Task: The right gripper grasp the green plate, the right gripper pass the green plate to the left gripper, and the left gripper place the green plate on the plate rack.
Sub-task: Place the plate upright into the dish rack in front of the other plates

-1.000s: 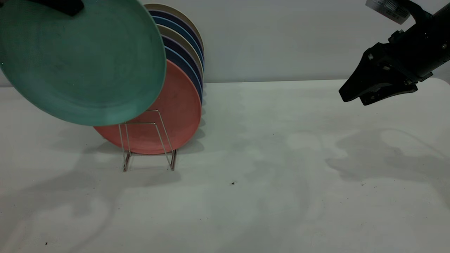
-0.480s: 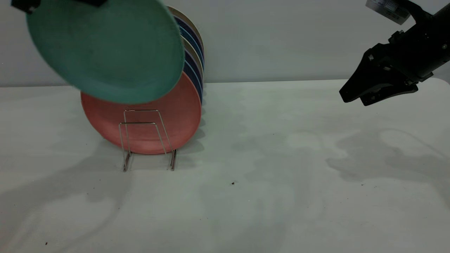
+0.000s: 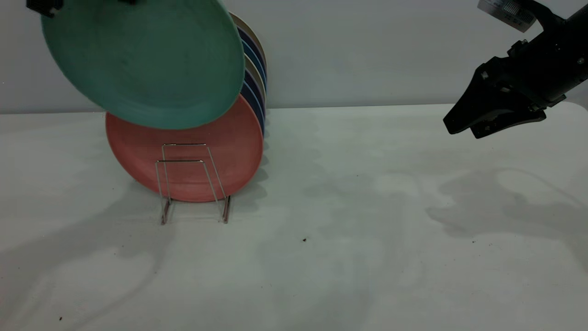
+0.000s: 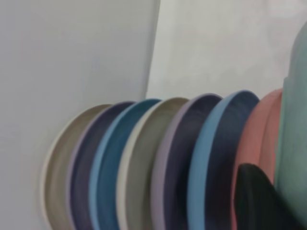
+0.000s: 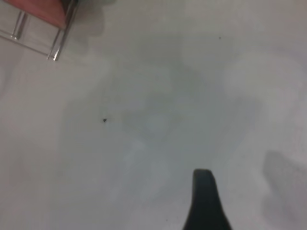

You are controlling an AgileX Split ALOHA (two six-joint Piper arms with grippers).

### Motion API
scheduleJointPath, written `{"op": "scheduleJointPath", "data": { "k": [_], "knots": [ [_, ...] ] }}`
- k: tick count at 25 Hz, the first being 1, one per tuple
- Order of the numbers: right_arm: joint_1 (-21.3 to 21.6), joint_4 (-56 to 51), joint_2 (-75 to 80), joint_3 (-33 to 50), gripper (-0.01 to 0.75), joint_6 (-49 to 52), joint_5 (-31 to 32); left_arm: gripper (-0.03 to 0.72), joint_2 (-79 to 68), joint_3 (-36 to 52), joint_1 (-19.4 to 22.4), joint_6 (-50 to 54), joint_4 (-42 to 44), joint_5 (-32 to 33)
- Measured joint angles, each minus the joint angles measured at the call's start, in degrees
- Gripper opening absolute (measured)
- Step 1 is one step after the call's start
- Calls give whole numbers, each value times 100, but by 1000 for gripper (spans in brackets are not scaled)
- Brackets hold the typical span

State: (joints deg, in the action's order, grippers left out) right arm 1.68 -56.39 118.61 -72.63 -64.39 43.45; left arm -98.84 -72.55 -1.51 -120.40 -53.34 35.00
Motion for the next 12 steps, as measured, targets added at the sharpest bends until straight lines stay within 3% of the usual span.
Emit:
{"op": "scheduleJointPath", "data": {
  "k": [12],
  "knots": [
    [0,0,0,0,554,24,0,122,-496,0,0,-1,97,2]
  ]
}}
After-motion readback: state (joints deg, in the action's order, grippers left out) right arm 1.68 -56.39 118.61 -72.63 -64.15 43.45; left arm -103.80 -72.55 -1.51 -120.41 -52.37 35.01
